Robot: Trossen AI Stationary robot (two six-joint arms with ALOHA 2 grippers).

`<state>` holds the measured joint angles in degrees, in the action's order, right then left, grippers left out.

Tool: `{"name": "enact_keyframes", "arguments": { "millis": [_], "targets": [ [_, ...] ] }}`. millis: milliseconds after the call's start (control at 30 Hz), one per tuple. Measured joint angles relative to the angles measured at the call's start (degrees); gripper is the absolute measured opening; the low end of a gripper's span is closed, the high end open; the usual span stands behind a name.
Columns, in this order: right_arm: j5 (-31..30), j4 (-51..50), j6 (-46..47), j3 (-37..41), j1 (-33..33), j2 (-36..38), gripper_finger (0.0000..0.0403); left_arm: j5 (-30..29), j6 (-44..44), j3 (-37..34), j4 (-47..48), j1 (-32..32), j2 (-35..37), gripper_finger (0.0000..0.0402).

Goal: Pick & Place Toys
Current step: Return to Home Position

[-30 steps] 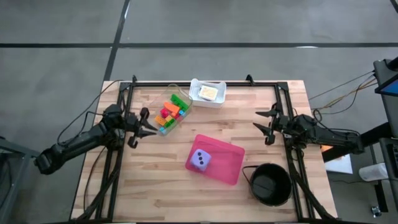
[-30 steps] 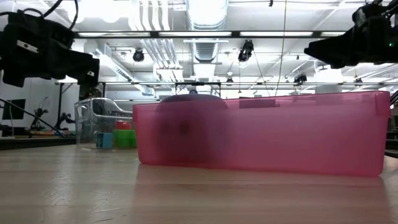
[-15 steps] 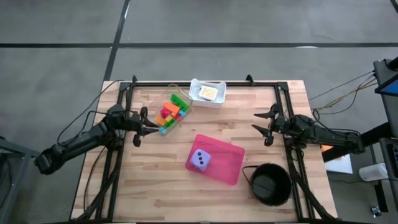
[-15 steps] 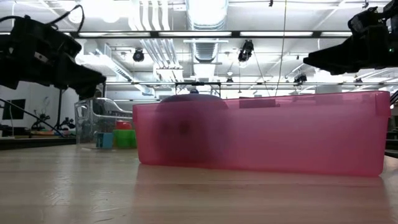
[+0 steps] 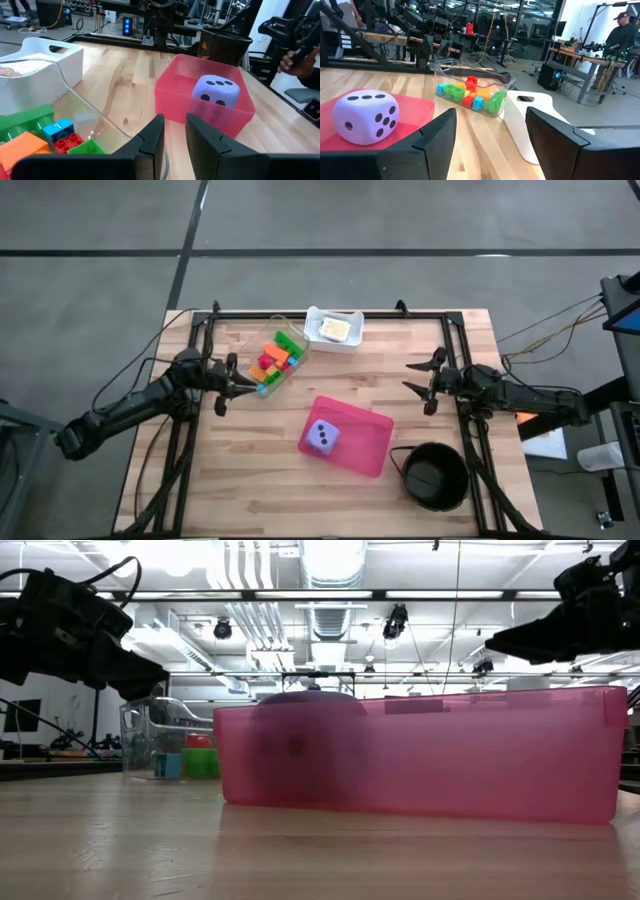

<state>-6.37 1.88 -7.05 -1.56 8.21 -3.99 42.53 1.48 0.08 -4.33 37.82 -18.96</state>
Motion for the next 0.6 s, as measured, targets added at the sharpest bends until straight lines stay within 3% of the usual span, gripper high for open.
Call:
{"name": "enact_keyframes", "arguments": {
  "millis": [300,433,500,600],
  "targets": [
    [0.0,0.0,-0.1,0.0,0.0,-0.8,0.0236,-1.1,-3.0,0.3,-3.3,0.0,0.0,0.0082],
    [0.0,0.0,-0.1,0.0,0.0,-1.1,0.0236,8.1,-1.8,0.3,-11.6,-0.1,0.7,0.0082],
    [0.0,0.0,-0.1,0.0,0.0,-1.1,0.0236,5.9,-4.0,0.1,-13.9,-0.5,1.6,0.0082],
    [0.0,0.0,-0.1,0.0,0.0,-1.1,0.0236,-2.7,-5.0,0.1,-13.6,-2.6,3.1,0.0082]
  ]
}}
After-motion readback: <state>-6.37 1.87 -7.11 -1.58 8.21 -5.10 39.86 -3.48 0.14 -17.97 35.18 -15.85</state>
